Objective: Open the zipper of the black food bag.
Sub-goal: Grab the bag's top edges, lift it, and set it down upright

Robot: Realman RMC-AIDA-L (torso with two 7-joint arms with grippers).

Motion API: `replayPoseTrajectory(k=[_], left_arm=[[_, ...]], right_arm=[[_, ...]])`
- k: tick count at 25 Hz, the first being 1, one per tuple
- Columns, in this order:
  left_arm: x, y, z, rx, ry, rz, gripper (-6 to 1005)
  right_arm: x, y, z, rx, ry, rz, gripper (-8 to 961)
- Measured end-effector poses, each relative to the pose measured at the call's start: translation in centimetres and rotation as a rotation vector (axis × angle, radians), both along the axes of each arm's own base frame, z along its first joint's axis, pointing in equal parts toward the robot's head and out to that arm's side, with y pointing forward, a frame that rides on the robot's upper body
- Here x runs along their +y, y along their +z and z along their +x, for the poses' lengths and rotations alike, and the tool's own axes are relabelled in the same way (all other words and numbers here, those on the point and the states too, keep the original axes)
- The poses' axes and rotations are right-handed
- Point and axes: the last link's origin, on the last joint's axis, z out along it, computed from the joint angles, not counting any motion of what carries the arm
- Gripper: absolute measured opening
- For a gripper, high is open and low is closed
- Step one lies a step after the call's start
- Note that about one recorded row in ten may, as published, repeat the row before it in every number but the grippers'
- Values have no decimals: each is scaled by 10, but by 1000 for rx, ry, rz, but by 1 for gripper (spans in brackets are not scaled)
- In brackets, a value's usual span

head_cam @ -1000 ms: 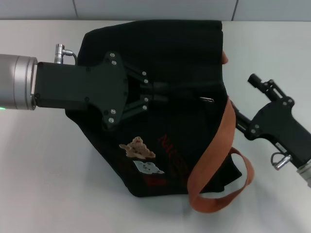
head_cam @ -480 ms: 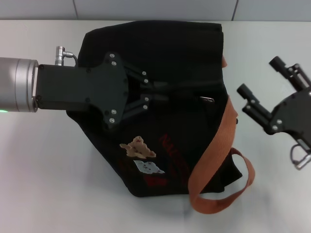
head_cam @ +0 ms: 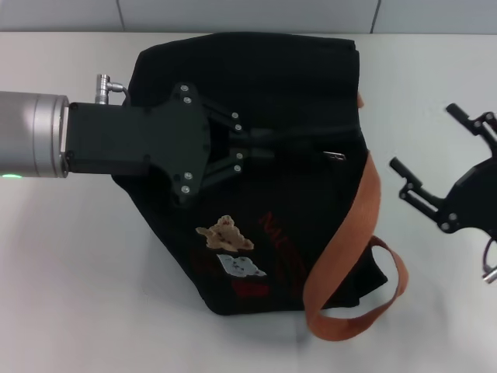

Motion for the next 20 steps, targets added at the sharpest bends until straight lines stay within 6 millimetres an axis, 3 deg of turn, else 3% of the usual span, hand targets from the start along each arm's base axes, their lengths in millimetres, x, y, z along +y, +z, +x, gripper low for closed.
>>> replayPoseTrajectory(k=[6,20], left_arm=[[2,-2,0,-3,12,2,107],[-1,-6,-1,4,10,-17,107]], right_arm=[[-5,-20,-10,-37,24,6,780],[5,-37,-27,-88,66,26,779]])
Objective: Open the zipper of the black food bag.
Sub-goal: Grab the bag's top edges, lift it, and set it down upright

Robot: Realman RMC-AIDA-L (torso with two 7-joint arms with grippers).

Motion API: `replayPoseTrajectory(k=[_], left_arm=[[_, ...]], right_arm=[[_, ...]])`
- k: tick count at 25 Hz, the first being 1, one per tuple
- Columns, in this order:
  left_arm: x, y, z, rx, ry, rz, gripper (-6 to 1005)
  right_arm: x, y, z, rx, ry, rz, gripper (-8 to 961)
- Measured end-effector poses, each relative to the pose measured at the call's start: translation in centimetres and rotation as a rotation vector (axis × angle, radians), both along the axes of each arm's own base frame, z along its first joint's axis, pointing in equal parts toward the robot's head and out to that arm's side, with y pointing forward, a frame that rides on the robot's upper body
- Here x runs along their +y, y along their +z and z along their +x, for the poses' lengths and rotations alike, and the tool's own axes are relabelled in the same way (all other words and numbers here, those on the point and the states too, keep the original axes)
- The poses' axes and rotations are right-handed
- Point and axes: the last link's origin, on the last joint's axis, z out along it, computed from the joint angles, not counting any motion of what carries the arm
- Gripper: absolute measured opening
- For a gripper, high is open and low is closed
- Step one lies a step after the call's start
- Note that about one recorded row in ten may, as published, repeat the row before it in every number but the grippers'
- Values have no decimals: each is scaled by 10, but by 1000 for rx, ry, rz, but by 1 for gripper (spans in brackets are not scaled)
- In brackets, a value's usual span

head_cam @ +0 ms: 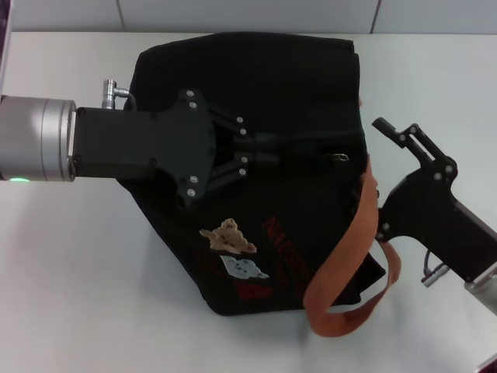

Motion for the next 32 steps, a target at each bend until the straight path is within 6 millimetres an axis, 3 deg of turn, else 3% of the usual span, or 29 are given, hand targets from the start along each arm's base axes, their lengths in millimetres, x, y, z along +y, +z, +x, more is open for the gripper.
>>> replayPoseTrajectory(k=[13,32], left_arm=[[-2,-1,-1,-10,2,-8,107],[-2,-2,-3,-14,4,-13,107]], right_arm=[[2,-5,-13,-6,37,60,780],[2,-3,-3,-8,-46,110,780]])
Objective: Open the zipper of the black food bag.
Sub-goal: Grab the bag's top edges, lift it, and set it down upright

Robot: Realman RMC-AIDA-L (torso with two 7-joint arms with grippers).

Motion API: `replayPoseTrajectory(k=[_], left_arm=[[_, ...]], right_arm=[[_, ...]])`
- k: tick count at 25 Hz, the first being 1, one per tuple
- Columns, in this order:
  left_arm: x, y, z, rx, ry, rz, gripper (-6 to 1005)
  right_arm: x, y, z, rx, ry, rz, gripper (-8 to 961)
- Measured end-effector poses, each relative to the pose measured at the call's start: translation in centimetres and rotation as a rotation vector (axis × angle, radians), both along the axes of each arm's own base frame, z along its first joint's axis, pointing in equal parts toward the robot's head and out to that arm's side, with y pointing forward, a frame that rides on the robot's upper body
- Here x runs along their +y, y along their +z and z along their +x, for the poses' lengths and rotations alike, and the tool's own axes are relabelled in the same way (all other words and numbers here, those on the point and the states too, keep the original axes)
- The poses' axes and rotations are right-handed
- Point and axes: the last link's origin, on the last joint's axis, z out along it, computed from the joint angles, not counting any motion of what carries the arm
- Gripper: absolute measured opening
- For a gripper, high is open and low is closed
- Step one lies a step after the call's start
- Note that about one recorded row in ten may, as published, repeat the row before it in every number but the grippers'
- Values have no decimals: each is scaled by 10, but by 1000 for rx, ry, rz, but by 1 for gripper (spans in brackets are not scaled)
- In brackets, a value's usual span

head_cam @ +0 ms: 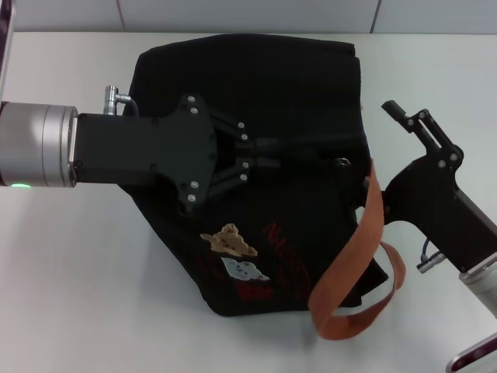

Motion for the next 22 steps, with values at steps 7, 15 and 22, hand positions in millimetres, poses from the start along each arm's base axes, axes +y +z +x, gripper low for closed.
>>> replayPoseTrajectory(k=[7,15,22], left_arm=[[-1,0,0,-2,4,-7,107],[-2,0,-1,-2,6,-13,107],[-3,0,-1,-2,4,-18,107]], right_arm=[[-9,-7,-5,-21,37,-7,779],[-16,-6,-8,11,56,-2,779],[-24,1,-8,52,68,14,779]])
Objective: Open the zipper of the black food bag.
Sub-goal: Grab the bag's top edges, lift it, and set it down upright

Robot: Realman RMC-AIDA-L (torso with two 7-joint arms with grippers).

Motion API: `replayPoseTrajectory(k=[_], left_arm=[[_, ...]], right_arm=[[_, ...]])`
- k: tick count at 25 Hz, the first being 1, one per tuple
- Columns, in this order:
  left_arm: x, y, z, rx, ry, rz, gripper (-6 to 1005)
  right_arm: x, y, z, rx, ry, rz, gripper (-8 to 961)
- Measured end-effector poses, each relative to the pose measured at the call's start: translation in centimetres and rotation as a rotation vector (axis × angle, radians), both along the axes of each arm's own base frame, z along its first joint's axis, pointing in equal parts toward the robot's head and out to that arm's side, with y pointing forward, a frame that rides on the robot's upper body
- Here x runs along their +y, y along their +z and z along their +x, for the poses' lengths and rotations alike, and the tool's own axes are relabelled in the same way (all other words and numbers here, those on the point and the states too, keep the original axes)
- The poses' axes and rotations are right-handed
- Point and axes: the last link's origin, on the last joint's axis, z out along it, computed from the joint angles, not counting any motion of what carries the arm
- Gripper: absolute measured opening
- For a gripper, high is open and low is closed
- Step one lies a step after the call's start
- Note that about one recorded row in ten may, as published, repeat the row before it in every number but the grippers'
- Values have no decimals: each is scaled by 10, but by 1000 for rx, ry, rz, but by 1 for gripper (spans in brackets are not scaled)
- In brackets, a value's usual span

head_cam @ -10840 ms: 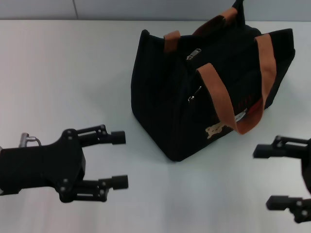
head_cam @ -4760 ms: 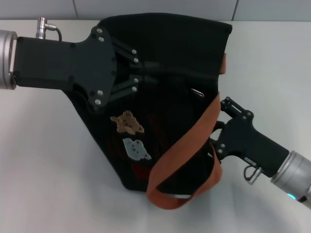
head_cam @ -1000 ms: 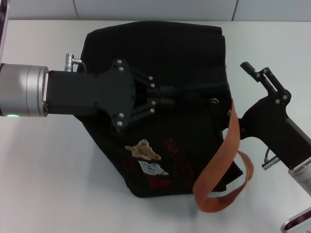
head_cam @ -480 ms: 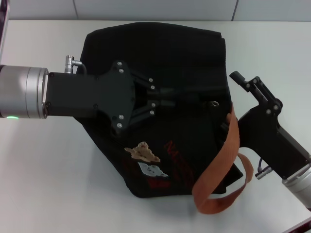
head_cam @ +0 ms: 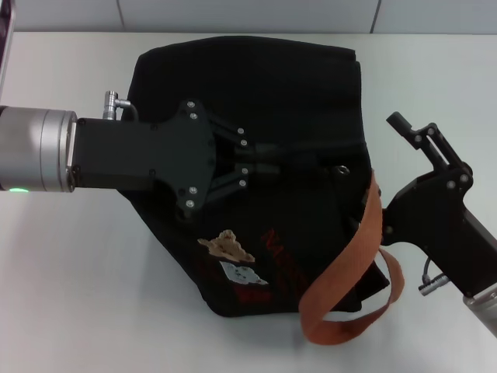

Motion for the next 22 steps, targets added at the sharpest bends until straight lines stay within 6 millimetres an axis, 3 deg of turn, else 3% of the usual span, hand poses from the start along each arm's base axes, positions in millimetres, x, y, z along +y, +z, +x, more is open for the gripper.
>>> replayPoseTrajectory(k=[22], left_arm=[[-1,0,1,-6,-8,0,106]], right_arm=[[3,-6,8,-47,-51,-30,759]])
